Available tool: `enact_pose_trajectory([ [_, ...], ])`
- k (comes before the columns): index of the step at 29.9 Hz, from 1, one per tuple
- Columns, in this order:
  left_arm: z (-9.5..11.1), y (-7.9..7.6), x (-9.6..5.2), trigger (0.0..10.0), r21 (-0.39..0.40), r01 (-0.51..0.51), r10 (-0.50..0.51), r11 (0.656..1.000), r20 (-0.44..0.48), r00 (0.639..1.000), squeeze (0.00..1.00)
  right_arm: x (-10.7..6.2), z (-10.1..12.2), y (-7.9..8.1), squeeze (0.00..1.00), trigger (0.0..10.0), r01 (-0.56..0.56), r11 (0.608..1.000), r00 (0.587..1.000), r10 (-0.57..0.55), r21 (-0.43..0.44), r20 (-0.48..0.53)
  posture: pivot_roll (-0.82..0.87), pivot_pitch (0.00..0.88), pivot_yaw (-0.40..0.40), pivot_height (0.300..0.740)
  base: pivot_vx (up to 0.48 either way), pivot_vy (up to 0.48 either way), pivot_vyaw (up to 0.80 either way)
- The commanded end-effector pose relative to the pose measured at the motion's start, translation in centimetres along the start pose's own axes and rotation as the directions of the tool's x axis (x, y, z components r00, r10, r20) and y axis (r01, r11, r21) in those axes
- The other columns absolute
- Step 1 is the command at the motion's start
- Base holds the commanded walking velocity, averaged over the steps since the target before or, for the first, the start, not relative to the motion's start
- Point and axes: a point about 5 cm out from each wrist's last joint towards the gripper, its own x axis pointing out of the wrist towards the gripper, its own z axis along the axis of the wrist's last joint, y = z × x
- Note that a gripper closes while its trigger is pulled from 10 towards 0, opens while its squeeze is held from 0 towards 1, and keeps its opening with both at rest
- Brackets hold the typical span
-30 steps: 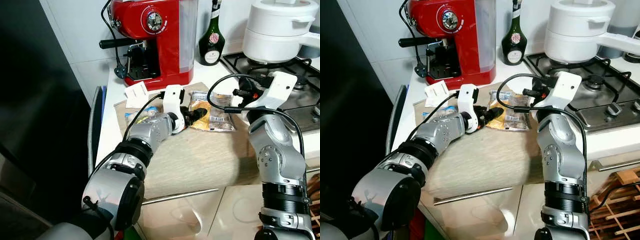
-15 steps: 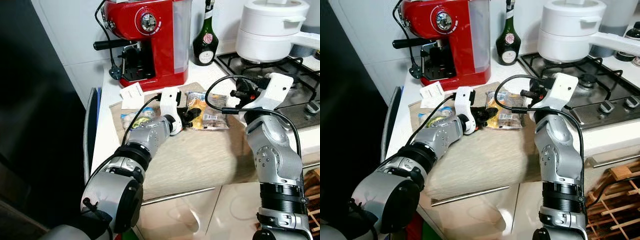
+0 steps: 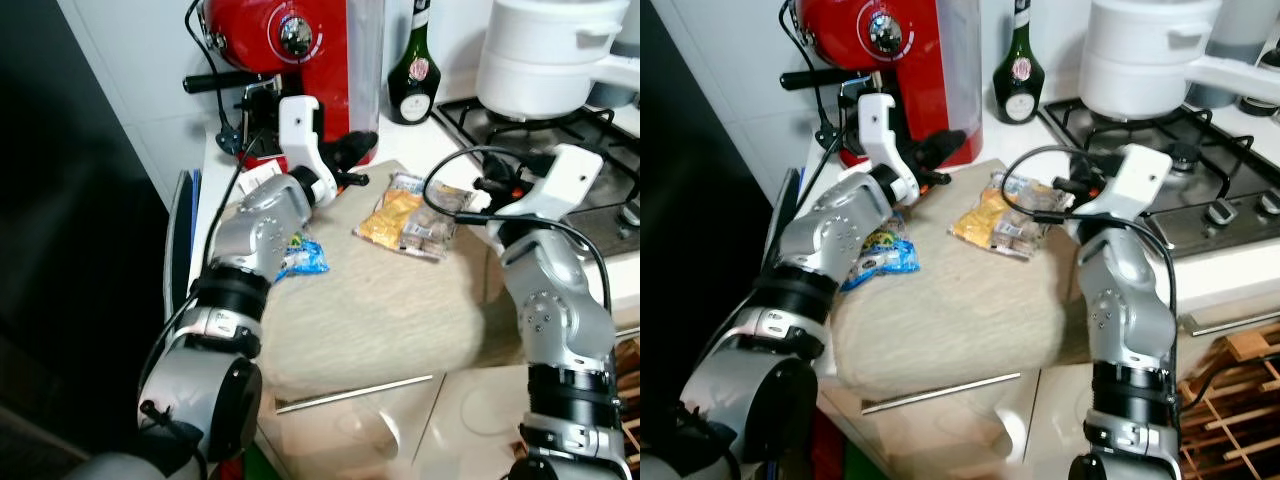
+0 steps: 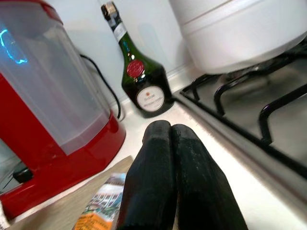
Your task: Restocking fridge
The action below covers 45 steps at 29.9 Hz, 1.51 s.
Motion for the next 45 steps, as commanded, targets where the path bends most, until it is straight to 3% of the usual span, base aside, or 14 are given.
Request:
enact_pose_trajectory([
  [1, -0.2, -0.3, -0.3, 0.0, 0.068, 0.029, -0.025, 0.997, -0.051, 0.998, 0.00, 0.5, 0.5, 0.4, 0.00, 10.0, -0.023, 1.000, 1.000, 0.023, 0.000, 0.010, -0.21, 0.000, 0.114, 0.740, 0.000, 0.000, 0.00],
  [2, -0.6, 0.0, -0.5, 0.0, 0.133, 0.013, -0.003, 0.991, -0.077, 0.997, 0.00, 0.5, 0.6, 0.4, 0.00, 10.0, -0.022, 1.000, 1.000, 0.022, -0.009, 0.016, -0.21, 0.000, 0.115, 0.740, 0.000, 0.000, 0.00],
  [3, -1.0, 0.2, -0.7, 1.3, 0.193, 0.006, 0.012, 0.981, -0.093, 0.996, 0.00, 0.5, 0.7, 0.4, 0.00, 10.0, -0.021, 1.000, 1.000, 0.021, -0.016, 0.022, -0.21, 0.000, 0.116, 0.740, 0.000, 0.000, 0.00],
  [4, -1.3, 0.5, -0.9, 8.4, 0.241, -0.010, 0.035, 0.970, -0.101, 0.994, 0.00, 0.5, 0.8, 0.4, 0.00, 10.0, -0.022, 0.999, 0.999, 0.023, -0.028, 0.028, -0.21, 0.000, 0.117, 0.740, 0.000, 0.000, 0.00],
  [5, -1.5, 0.7, -1.0, 8.4, 0.267, -0.017, 0.047, 0.964, -0.105, 0.993, 0.00, 0.5, 0.8, 0.5, 0.00, 10.0, -0.023, 0.999, 0.999, 0.024, -0.036, 0.032, -0.21, 0.000, 0.118, 0.740, 0.000, 0.000, 0.00],
  [6, -2.3, 0.9, -1.3, 10.0, 0.344, -0.023, 0.066, 0.939, -0.115, 0.991, 1.00, 0.4, 0.5, 0.8, 0.00, 10.0, -0.024, 0.996, 0.999, 0.027, -0.081, 0.040, -0.21, 0.000, 0.119, 0.740, 0.000, 0.000, 0.00],
  [11, -3.4, 0.5, -1.7, 10.0, 0.353, -0.025, 0.072, 0.935, -0.120, 0.990, 1.00, -0.2, -0.5, 1.0, 0.00, 10.0, -0.016, 0.987, 0.999, 0.022, -0.161, 0.037, -0.21, 0.000, 0.122, 0.740, 0.000, 0.000, 0.00],
  [18, -4.3, 0.3, -1.9, 10.0, 0.392, -0.026, 0.072, 0.920, -0.104, 0.992, 1.00, -0.1, -1.2, 1.2, 0.00, 10.0, -0.017, 0.988, 1.000, 0.021, -0.152, 0.024, -0.21, 0.000, 0.121, 0.740, 0.000, 0.000, 0.00],
  [25, -4.9, 1.4, -2.3, 10.0, 0.417, -0.071, 0.120, 0.906, -0.093, 0.988, 1.00, -0.4, -1.9, 1.4, 0.00, 10.0, -0.029, 0.980, 0.999, 0.033, -0.199, 0.017, -0.20, 0.000, 0.116, 0.740, 0.000, 0.000, 0.00],
  [27, -4.9, 1.6, -2.3, 10.0, 0.404, -0.079, 0.125, 0.911, -0.088, 0.988, 1.00, -0.5, -1.9, 1.3, 0.00, 10.0, -0.027, 0.978, 0.999, 0.031, -0.205, 0.018, -0.21, 0.000, 0.114, 0.740, 0.000, 0.000, 0.00],
  [31, -4.5, 1.5, -1.9, 10.0, 0.269, -0.089, 0.108, 0.959, -0.058, 0.992, 1.00, -0.8, -1.8, 1.5, 0.00, 10.0, -0.035, 0.947, 0.998, 0.051, -0.320, 0.041, -0.21, 0.000, 0.109, 0.740, 0.000, 0.000, 0.00],
  [35, -4.8, 1.2, -1.6, 10.0, 0.189, -0.092, 0.104, 0.978, -0.053, 0.993, 1.00, -1.5, -2.1, 1.1, 0.00, 10.0, -0.029, 0.926, 0.999, 0.044, -0.377, 0.031, -0.21, 0.000, 0.103, 0.740, 0.000, 0.000, 0.00],
  [40, -4.6, 0.5, -1.3, 10.0, 0.192, -0.065, 0.075, 0.979, -0.046, 0.996, 1.00, -3.0, -1.8, 0.2, 0.00, 10.0, 0.044, 0.906, 0.998, -0.019, -0.421, 0.063, -0.21, 0.000, 0.097, 0.740, 0.000, 0.000, 0.00],
  [45, -4.5, 0.3, -1.3, 10.0, 0.178, -0.042, 0.051, 0.983, -0.048, 0.998, 1.00, -4.0, -1.0, 0.4, 0.00, 10.0, 0.071, 0.866, 0.992, -0.008, -0.495, 0.130, -0.21, 0.000, 0.099, 0.740, 0.000, 0.000, 0.00],
])
